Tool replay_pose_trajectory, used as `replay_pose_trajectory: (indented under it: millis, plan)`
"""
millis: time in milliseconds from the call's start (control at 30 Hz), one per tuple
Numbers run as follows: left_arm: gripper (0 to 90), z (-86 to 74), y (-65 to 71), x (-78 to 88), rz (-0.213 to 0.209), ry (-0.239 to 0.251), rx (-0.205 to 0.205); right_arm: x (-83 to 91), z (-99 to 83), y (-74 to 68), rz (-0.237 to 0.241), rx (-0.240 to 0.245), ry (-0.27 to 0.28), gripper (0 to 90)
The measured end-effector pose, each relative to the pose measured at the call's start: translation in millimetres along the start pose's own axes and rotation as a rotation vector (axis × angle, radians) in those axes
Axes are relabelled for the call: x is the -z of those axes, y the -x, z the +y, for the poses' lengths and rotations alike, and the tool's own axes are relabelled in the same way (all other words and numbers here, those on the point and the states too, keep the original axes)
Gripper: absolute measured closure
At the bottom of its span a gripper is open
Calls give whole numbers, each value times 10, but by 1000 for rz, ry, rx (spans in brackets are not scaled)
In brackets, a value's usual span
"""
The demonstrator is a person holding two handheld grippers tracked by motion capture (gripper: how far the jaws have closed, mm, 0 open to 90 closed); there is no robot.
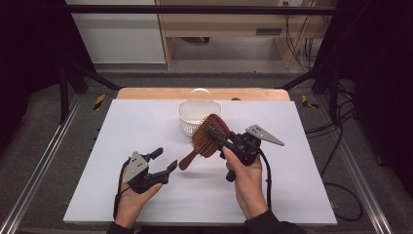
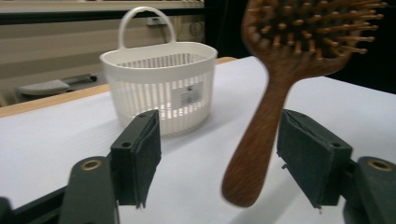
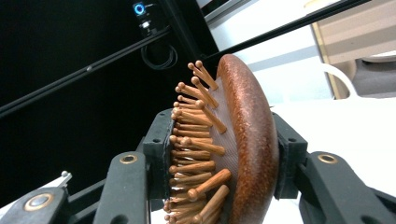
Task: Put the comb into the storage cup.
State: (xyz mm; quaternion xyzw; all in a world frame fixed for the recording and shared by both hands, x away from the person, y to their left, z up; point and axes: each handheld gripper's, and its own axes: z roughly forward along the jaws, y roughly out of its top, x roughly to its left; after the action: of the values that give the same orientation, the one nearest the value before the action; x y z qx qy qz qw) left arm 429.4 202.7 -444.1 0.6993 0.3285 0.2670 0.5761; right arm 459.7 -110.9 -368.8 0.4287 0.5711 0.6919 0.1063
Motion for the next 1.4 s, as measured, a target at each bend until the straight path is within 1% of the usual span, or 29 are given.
replay_pose_trajectory:
  millis: [67,167,233,300,367,400,467,500,567,633,667,833,933,1033,1100,1167,1300,1333,1400]
  plan:
    - [218,-18,-27,23,33,4,7,14,10,33,0,-6,3,519]
    - [115,-49,-81,65,69,-6,19,35,24,71,-9,-2,6,519]
    - [87,-69,-122,106,91,3,36,49,38,101,-15,-3,10,519]
    - [60,-82,-164,156,118,7,36,63,55,128,-21,-5,15,518]
    - [48,-91,-196,200,130,16,40,76,75,156,-28,-12,20,518]
    - [47,-94,-210,226,143,21,41,78,80,168,-29,-11,23,518]
    - [42,-102,-240,289,167,34,27,86,94,185,-31,-17,25,518]
    - [40,-107,-258,319,176,38,26,89,100,191,-34,-17,26,518]
    - [37,-128,-291,373,195,49,35,87,110,204,-38,-15,25,518]
    - [41,-148,-318,421,231,55,22,86,119,220,-39,-15,26,517]
    - [41,-157,-332,445,243,58,24,85,126,227,-41,-15,25,517]
    - [39,-233,-382,555,259,60,41,84,175,241,-46,-9,25,517]
    - [37,-261,-421,582,270,61,39,82,216,247,-49,-9,28,516]
    - [37,-272,-462,600,280,72,57,78,257,252,-49,-9,35,516]
    - [37,-281,-473,605,283,72,54,76,284,258,-51,-5,40,516]
    - [37,-285,-478,606,284,75,59,72,313,262,-54,-11,44,516]
    - [37,-294,-485,603,286,68,52,65,354,263,-55,-7,40,516]
    - [37,-294,-482,606,288,72,51,63,364,264,-54,-3,42,515]
    - [37,-288,-479,612,292,80,49,58,381,268,-56,-9,41,515]
